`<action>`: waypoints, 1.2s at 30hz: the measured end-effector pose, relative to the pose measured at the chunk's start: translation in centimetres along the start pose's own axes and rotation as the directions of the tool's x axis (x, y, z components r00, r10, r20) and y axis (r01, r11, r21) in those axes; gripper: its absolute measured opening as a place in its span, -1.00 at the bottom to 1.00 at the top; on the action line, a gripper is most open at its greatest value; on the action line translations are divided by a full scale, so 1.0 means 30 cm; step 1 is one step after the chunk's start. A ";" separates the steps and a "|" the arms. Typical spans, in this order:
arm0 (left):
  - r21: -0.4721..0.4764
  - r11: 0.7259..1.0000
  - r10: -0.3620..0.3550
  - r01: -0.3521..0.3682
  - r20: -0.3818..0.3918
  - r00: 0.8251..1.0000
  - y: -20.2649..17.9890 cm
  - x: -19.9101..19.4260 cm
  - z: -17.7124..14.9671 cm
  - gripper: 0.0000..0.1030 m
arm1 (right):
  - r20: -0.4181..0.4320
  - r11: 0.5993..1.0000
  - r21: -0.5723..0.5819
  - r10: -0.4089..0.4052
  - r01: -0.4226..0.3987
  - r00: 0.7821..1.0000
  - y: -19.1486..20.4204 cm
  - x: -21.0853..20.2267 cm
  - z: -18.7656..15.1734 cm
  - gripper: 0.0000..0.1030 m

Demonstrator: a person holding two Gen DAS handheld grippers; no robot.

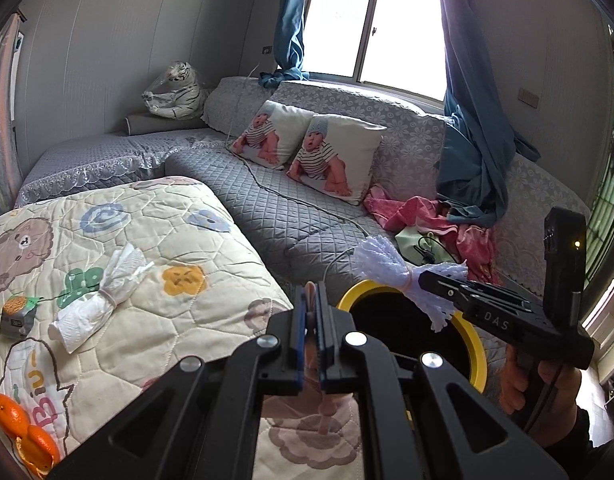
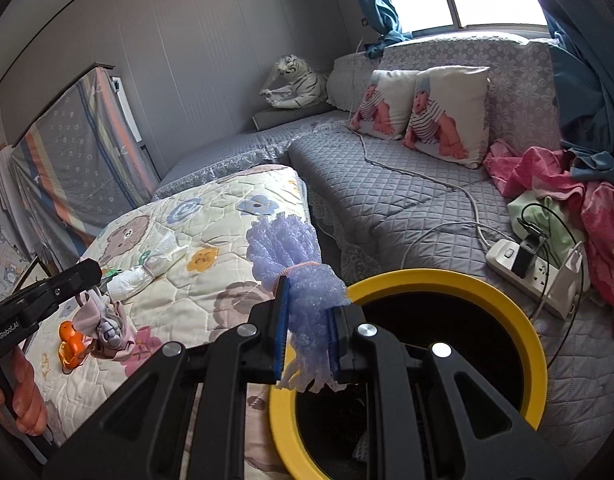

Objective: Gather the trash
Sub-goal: 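Carry the pink item and purple net over the bin and open both tools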

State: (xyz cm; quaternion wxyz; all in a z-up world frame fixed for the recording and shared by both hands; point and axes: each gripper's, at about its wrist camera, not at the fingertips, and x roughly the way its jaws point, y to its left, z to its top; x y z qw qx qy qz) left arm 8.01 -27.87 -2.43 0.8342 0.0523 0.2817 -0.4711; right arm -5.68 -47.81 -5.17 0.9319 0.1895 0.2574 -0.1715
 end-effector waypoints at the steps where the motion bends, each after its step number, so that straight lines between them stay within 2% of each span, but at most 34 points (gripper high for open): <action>1: 0.001 1.000 -0.010 0.010 -0.006 1.000 -0.009 0.012 0.002 -0.92 | 0.002 1.000 0.005 -0.013 0.013 1.000 -0.016 -0.003 -0.004 -0.71; 5: 0.008 0.999 -0.043 0.043 -0.029 0.999 -0.047 0.065 0.000 -0.92 | 0.008 0.997 0.014 -0.080 0.080 0.997 -0.070 -0.014 -0.020 -0.70; 10: 0.025 0.997 -0.076 0.077 -0.043 0.996 -0.093 0.117 -0.006 -0.92 | -0.004 0.991 0.048 -0.121 0.121 0.993 -0.142 -0.020 -0.046 -0.70; 16: 0.059 0.991 -0.114 0.118 -0.062 0.992 -0.161 0.184 -0.021 -0.92 | -0.027 0.984 0.086 -0.151 0.153 0.988 -0.203 -0.019 -0.082 -0.70; 30: 0.097 0.985 -0.129 0.143 -0.141 0.982 -0.271 0.350 -0.080 -0.92 | -0.078 0.966 0.160 -0.191 0.201 0.978 -0.312 0.010 -0.150 -0.70; 36: 0.062 0.985 -0.148 0.161 -0.181 0.972 -0.259 0.402 -0.103 -0.91 | -0.099 0.958 0.200 -0.191 0.207 0.977 -0.355 0.026 -0.163 -0.68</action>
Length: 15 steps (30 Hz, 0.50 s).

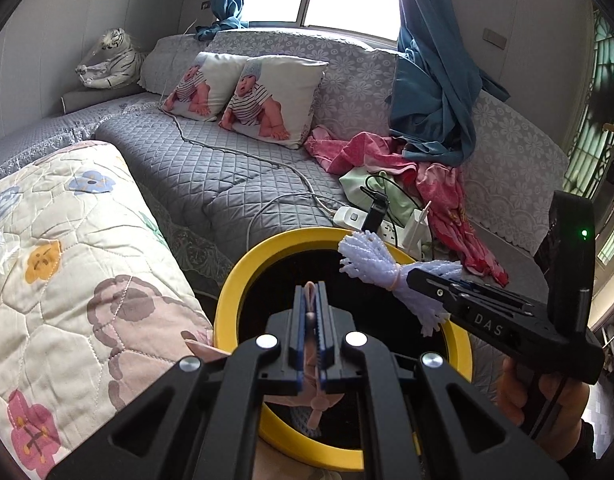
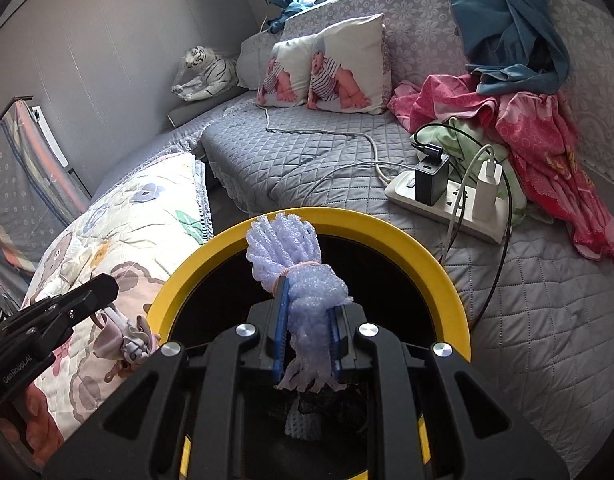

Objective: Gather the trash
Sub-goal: 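Carry the pink item and purple net over the bin and open both tools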

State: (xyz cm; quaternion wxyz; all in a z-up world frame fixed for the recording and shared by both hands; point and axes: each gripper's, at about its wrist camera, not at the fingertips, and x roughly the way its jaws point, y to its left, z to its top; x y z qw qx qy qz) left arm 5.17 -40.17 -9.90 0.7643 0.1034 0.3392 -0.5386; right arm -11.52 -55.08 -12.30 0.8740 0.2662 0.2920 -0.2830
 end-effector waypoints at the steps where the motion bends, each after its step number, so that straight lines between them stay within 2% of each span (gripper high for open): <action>1: -0.014 1.000 -0.017 0.017 -0.007 1.000 0.007 0.004 -0.001 -0.91 | -0.005 1.000 0.004 -0.001 0.001 1.000 -0.005 0.005 -0.001 -0.66; 5: -0.012 1.000 -0.022 0.022 -0.004 1.000 0.000 0.009 -0.003 -0.90 | -0.002 1.000 0.022 -0.007 0.007 1.000 -0.023 0.009 -0.003 -0.65; 8: -0.037 0.999 -0.023 0.022 -0.009 1.000 0.012 0.011 -0.003 -0.70 | -0.002 0.999 0.046 -0.015 0.015 1.000 -0.041 0.011 -0.001 -0.56; 12: -0.081 0.997 -0.009 0.009 0.004 1.000 0.053 -0.017 0.003 -0.67 | 0.005 0.998 0.066 -0.023 0.023 1.000 -0.057 -0.004 0.005 -0.54; 13: -0.096 0.995 -0.002 0.003 0.015 1.000 0.070 -0.033 0.007 -0.67 | 0.011 0.998 0.060 -0.028 0.027 1.000 -0.054 -0.010 0.008 -0.49; 14: -0.106 0.994 0.008 -0.005 0.025 1.000 0.087 -0.048 0.012 -0.67 | 0.018 0.998 0.057 -0.033 0.032 0.999 -0.050 -0.016 0.011 -0.36; 15: -0.118 0.993 0.023 -0.019 0.031 0.999 0.107 -0.066 0.016 -0.58 | 0.023 0.998 0.058 -0.031 0.029 0.999 -0.045 -0.022 0.014 -0.29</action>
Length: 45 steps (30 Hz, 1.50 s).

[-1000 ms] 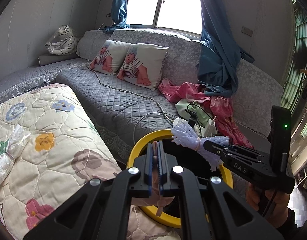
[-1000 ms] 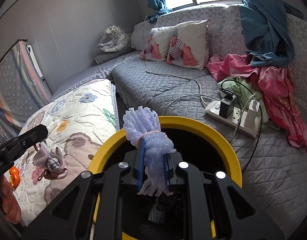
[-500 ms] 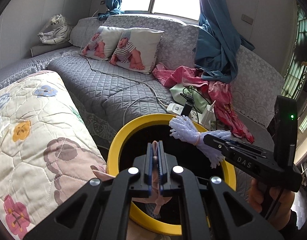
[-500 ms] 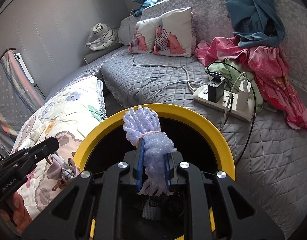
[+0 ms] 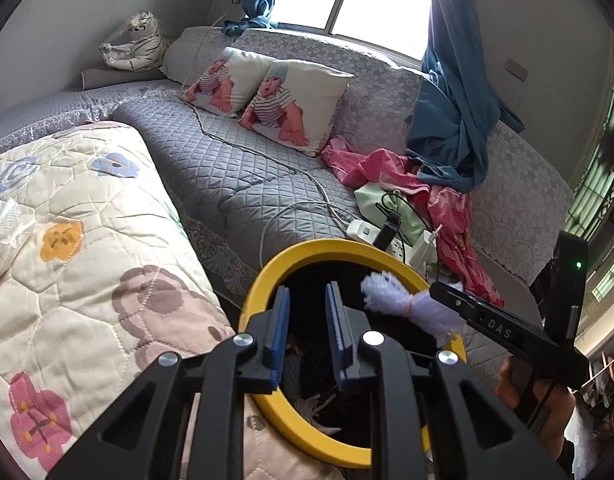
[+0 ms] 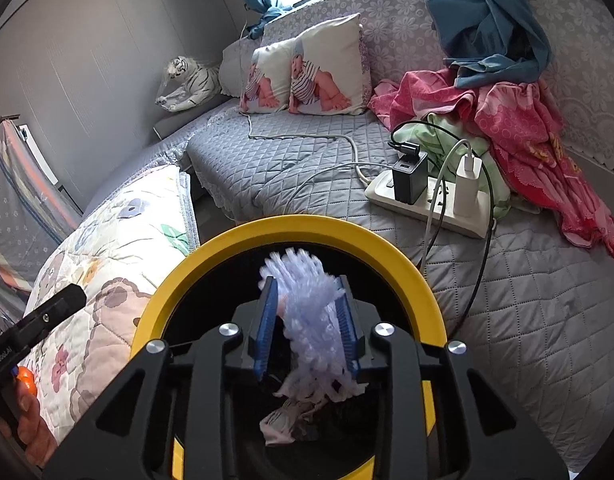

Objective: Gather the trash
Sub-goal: 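Carry the pink item and purple net over the bin and open both tools, then move the left tool to the green snack packet while the right tool approaches the white tissue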

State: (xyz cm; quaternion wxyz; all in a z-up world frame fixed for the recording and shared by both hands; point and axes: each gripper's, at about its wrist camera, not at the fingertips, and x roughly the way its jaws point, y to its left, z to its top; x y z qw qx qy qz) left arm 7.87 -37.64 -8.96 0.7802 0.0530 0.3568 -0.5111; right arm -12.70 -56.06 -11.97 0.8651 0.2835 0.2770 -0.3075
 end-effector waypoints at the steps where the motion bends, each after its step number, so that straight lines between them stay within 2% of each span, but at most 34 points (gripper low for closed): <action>1: -0.012 1.000 0.015 -0.015 0.006 1.000 0.018 -0.018 0.006 -0.52 | 0.002 1.000 -0.003 0.007 -0.007 1.000 0.007 -0.004 0.003 -0.16; 2: -0.024 0.999 0.036 -0.035 0.014 0.999 0.040 -0.038 0.013 -0.37 | 0.007 1.000 -0.012 0.007 -0.007 1.000 0.014 -0.007 0.007 -0.14; 4: -0.044 0.996 0.079 -0.077 0.047 0.996 0.089 -0.094 0.020 -0.24 | 0.020 0.999 -0.037 -0.014 0.015 1.000 0.037 -0.012 0.011 -0.12; 6: -0.071 0.990 0.128 -0.122 0.084 0.988 0.142 -0.159 0.025 0.07 | 0.027 0.999 -0.040 -0.014 0.015 1.000 0.051 -0.011 0.017 0.06; 7: -0.083 0.986 0.156 -0.148 0.106 0.982 0.169 -0.195 0.029 0.14 | 0.030 0.999 -0.040 -0.004 0.006 1.000 0.061 -0.013 0.019 0.18; 9: -0.109 0.975 0.207 -0.192 0.156 0.966 0.222 -0.276 0.027 0.39 | 0.041 0.999 -0.054 0.008 -0.005 0.999 0.089 -0.020 0.022 0.21; 11: -0.140 0.959 0.269 -0.246 0.188 0.944 0.278 -0.356 0.024 0.61 | 0.050 0.995 -0.086 0.048 -0.044 0.998 0.140 -0.029 0.024 0.45; 12: -0.163 0.950 0.295 -0.265 0.204 0.933 0.311 -0.398 0.018 0.70 | 0.055 0.992 -0.109 0.072 -0.065 0.996 0.172 -0.035 0.024 0.49; 15: -0.224 0.920 0.373 -0.322 0.242 0.896 0.410 -0.520 -0.004 0.81 | 0.068 0.974 -0.185 0.145 -0.130 0.987 0.287 -0.050 0.025 0.58; 17: -0.262 0.888 0.441 -0.379 0.247 0.863 0.475 -0.594 -0.033 0.83 | 0.064 0.954 -0.228 0.212 -0.193 0.975 0.372 -0.055 0.024 0.70; 19: -0.295 0.860 0.490 -0.417 0.243 0.837 0.541 -0.663 -0.071 0.83 | 0.050 0.933 -0.266 0.264 -0.242 0.963 0.461 -0.054 0.020 0.72; 23: -0.335 0.792 0.595 -0.511 0.235 0.769 0.637 -0.773 -0.155 0.84 | -0.003 0.883 -0.339 0.345 -0.325 0.939 0.642 -0.031 -0.010 0.73; 26: -0.331 0.761 0.637 -0.558 0.217 0.740 0.682 -0.824 -0.213 0.84 | -0.051 0.843 -0.385 0.386 -0.375 0.921 0.782 -0.008 -0.048 0.74; 31: -0.343 0.727 0.672 -0.595 0.180 0.718 0.762 -0.882 -0.299 0.84 | -0.117 0.782 -0.450 0.428 -0.432 0.896 0.984 0.027 -0.103 0.74; 33: -0.365 0.716 0.679 -0.595 0.166 0.715 0.805 -0.900 -0.317 0.84 | -0.154 0.761 -0.455 0.445 -0.463 0.882 1.048 0.050 -0.116 0.74; 35: -0.380 0.719 0.673 -0.583 0.169 0.720 0.842 -0.909 -0.316 0.84 | -0.183 0.754 -0.456 0.440 -0.472 0.879 1.107 0.082 -0.124 0.74; 38: -0.390 0.710 0.681 -0.587 0.165 0.714 0.896 -0.902 -0.284 0.84 | -0.196 0.745 -0.476 0.428 -0.468 0.882 1.185 0.124 -0.119 0.74; 41: -0.377 0.727 0.658 -0.574 0.146 0.739 0.949 -0.866 -0.233 0.84 | -0.212 0.745 -0.467 0.428 -0.476 0.878 1.240 0.172 -0.097 0.74; 45: -0.364 0.747 0.629 -0.556 0.117 0.769 1.020 -0.802 -0.159 0.84 | -0.226 0.763 -0.451 0.404 -0.463 0.886 1.302 0.249 -0.072 0.74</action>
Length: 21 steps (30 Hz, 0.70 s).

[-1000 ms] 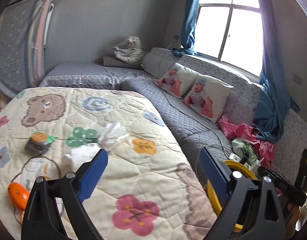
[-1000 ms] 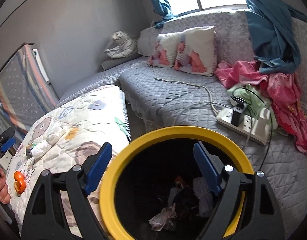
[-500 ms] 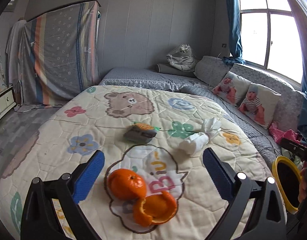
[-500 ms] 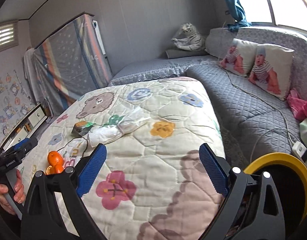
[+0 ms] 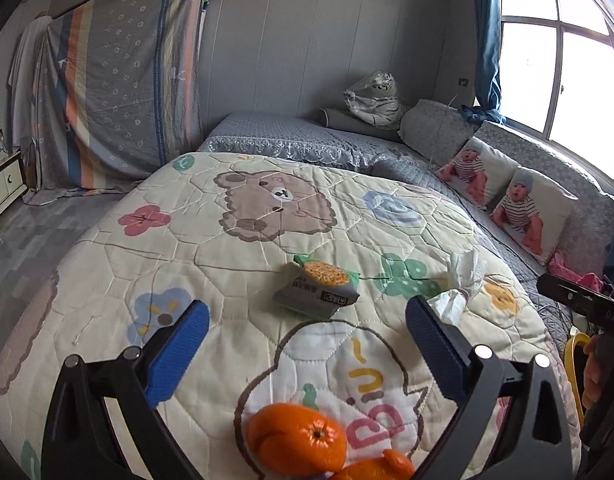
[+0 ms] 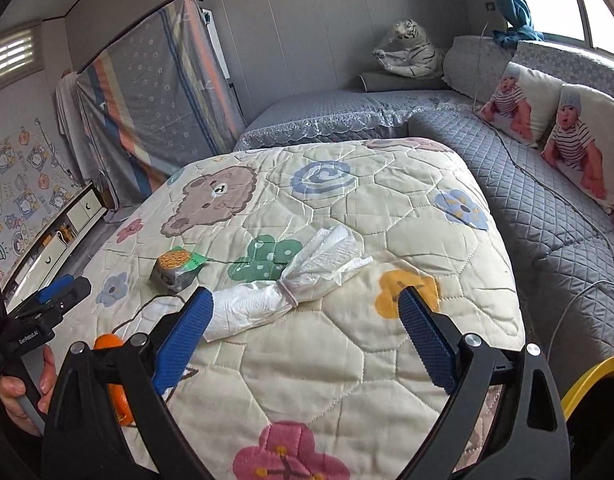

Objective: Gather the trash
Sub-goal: 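Move the left tool to the green snack packet while the right tool approaches the white tissue, then grasp the green snack packet with the left tool while the right tool grasps the white tissue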

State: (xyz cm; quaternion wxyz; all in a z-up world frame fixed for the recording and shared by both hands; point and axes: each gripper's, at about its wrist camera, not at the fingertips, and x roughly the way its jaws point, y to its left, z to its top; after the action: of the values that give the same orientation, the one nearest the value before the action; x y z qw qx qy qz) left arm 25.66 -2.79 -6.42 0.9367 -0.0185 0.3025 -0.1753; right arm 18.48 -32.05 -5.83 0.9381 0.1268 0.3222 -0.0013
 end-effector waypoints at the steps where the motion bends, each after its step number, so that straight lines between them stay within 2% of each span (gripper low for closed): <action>1: 0.007 1.000 0.007 -0.007 -0.016 1.000 -0.004 0.031 0.012 0.84 | -0.004 1.000 0.004 -0.008 0.008 1.000 0.002 0.021 0.012 0.74; 5: 0.014 1.000 0.012 -0.011 -0.074 0.997 -0.013 0.135 0.050 0.84 | -0.025 1.000 0.009 -0.018 0.018 1.000 0.010 0.099 0.039 0.73; 10: 0.049 0.999 0.017 -0.012 -0.099 0.995 -0.042 0.233 0.080 0.84 | -0.052 0.999 0.033 -0.035 0.037 0.998 0.009 0.191 0.052 0.73; 18: -0.011 1.000 -0.028 0.026 -0.169 0.985 -0.023 0.334 0.081 0.84 | -0.081 0.997 0.047 -0.060 0.063 0.995 0.014 0.287 0.042 0.73; 21: -0.020 1.000 -0.025 0.021 -0.189 0.982 -0.015 0.362 0.077 0.81 | -0.097 0.997 0.052 -0.058 0.063 0.994 0.013 0.319 0.050 0.73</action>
State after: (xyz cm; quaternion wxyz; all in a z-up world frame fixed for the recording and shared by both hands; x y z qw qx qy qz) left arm 35.06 -7.06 -10.56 0.9014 -0.0137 0.3915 -0.1844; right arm 26.98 -31.27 -10.39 0.9174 0.1425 0.3702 -0.0323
